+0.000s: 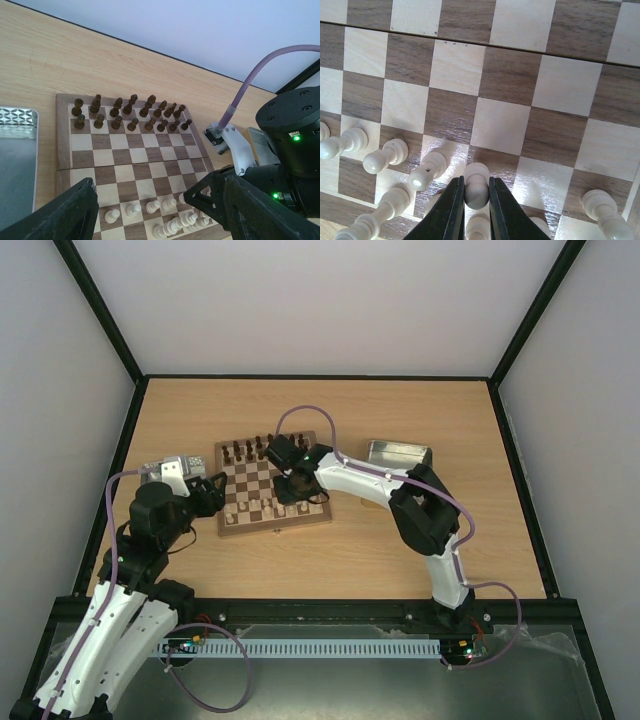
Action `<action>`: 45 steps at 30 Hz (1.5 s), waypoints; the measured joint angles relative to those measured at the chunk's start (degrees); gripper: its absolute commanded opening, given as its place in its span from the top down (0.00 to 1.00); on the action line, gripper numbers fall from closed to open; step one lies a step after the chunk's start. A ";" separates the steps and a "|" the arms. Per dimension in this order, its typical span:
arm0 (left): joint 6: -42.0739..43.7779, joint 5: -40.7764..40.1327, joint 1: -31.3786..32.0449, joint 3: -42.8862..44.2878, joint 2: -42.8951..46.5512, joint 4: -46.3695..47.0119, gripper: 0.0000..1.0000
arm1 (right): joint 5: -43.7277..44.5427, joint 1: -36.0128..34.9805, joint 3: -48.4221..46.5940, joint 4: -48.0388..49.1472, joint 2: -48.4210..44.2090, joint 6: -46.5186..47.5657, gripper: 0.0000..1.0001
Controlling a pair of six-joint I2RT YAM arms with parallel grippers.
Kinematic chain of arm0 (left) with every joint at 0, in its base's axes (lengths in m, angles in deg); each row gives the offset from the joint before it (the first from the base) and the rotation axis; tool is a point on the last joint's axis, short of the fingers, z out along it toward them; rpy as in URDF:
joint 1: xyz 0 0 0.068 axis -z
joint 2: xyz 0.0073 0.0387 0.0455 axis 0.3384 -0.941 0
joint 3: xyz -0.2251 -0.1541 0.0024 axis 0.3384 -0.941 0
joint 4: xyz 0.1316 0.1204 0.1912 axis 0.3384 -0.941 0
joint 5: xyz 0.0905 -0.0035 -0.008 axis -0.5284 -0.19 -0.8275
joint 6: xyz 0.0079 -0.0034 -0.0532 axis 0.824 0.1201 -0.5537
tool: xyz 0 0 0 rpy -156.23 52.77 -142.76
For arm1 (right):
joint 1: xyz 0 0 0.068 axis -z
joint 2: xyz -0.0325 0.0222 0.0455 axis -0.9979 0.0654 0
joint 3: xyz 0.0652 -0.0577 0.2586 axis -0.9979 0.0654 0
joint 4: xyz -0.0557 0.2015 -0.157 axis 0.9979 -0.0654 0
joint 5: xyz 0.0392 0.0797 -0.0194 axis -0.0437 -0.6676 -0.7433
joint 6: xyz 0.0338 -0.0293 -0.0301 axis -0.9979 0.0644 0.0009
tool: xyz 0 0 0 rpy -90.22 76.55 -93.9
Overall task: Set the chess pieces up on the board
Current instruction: Place the chess piece on the chessboard, then adjust the storage box at the center of the board.
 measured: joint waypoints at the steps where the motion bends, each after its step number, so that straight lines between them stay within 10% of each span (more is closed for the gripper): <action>1: 0.00 0.00 0.00 0.00 0.00 0.00 0.30 | 0.00 0.00 -0.11 -0.04 0.07 0.00 0.87; 33: 0.00 -0.02 0.00 0.00 0.20 0.00 0.30 | 1.33 0.00 -2.03 -2.71 0.33 0.85 0.70; 45: 0.00 -0.04 0.00 -0.02 0.20 0.00 0.29 | 11.69 9.07 8.98 0.94 -17.70 -7.30 0.57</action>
